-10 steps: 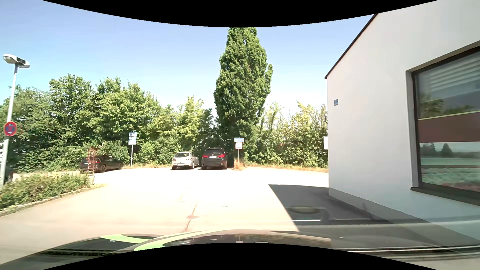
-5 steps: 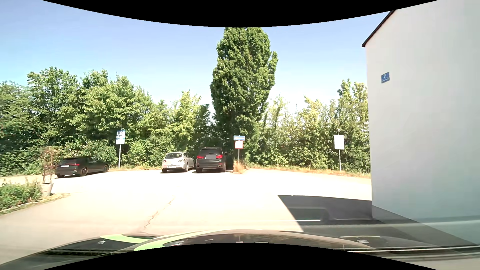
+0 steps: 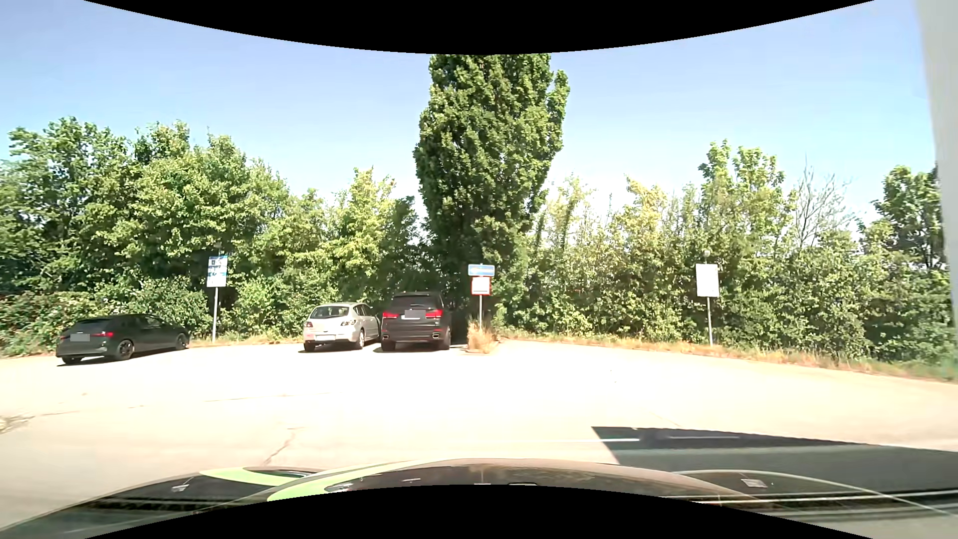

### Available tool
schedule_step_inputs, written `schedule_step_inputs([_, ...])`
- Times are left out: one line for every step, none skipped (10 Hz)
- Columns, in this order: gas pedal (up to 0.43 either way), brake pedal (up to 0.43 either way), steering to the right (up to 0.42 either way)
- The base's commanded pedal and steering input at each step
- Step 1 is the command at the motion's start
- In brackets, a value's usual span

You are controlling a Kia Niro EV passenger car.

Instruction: Follow the waypoints while adhering to traffic rules and regulations

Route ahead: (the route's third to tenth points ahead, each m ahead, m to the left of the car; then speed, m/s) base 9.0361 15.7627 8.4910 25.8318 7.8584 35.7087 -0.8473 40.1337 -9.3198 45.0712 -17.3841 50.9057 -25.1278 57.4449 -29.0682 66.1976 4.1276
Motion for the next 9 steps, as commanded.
schedule_step_inputs([0.0,0.22,-0.05])
schedule_step_inputs([0.0,0.226,-0.062])
schedule_step_inputs([0.0,0.226,-0.073])
schedule_step_inputs([0.0,0.22,-0.089])
schedule_step_inputs([0.0,0.22,-0.107])
schedule_step_inputs([0.0,0.22,-0.125])
schedule_step_inputs([0.0,0.213,-0.149])
schedule_step_inputs([0.0,0.207,-0.175])
schedule_step_inputs([0.0,0.122,-0.202])
